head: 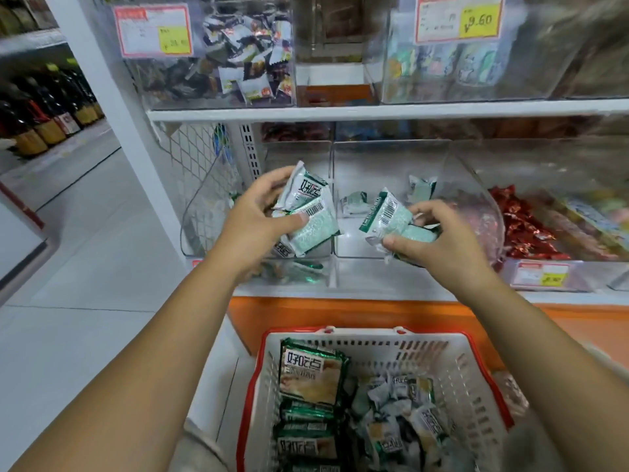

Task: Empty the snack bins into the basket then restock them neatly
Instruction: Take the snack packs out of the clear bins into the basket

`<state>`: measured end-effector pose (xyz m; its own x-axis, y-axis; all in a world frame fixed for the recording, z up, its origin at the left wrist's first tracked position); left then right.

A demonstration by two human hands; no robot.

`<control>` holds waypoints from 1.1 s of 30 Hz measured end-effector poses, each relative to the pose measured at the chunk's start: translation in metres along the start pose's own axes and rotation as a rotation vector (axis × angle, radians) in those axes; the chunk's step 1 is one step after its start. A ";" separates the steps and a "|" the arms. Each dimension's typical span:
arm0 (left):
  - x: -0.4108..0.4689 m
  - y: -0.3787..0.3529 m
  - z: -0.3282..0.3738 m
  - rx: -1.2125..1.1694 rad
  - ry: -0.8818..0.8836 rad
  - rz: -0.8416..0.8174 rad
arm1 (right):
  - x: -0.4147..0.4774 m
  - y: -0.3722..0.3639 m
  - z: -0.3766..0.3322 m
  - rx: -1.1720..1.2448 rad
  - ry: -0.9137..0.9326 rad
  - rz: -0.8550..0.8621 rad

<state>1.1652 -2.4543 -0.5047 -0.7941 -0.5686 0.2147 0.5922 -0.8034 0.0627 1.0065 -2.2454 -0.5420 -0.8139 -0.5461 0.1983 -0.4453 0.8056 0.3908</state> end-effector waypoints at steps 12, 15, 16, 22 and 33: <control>-0.137 -0.121 -0.178 0.235 0.558 -0.350 | -0.155 -0.003 0.174 -0.270 -0.711 -0.229; -0.174 -0.141 -0.221 0.246 0.707 -0.418 | -0.194 -0.017 0.216 -0.230 -0.896 -0.265; -0.184 -0.145 -0.232 0.223 0.736 -0.434 | -0.202 -0.020 0.224 -0.209 -0.923 -0.249; -0.177 -0.139 -0.241 0.205 0.741 -0.427 | -0.202 -0.020 0.222 -0.197 -0.867 -0.218; -0.061 -0.036 -0.049 0.425 0.006 -0.089 | -0.093 -0.022 0.037 0.013 -0.173 -0.004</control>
<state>1.1857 -2.3994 -0.5678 -0.8449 -0.5021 0.1846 0.5237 -0.7058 0.4770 1.0781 -2.2033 -0.6026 -0.8635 -0.5028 0.0383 -0.4529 0.8067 0.3797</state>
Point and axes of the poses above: each hand's wrist, its own x-axis towards the middle knuckle, its own y-axis out of the back of the hand, z = x × y, the point moved 3 cm from there along x, towards the middle knuckle, and after that the axes turned 2 degrees about -x, right-handed, at the moved point
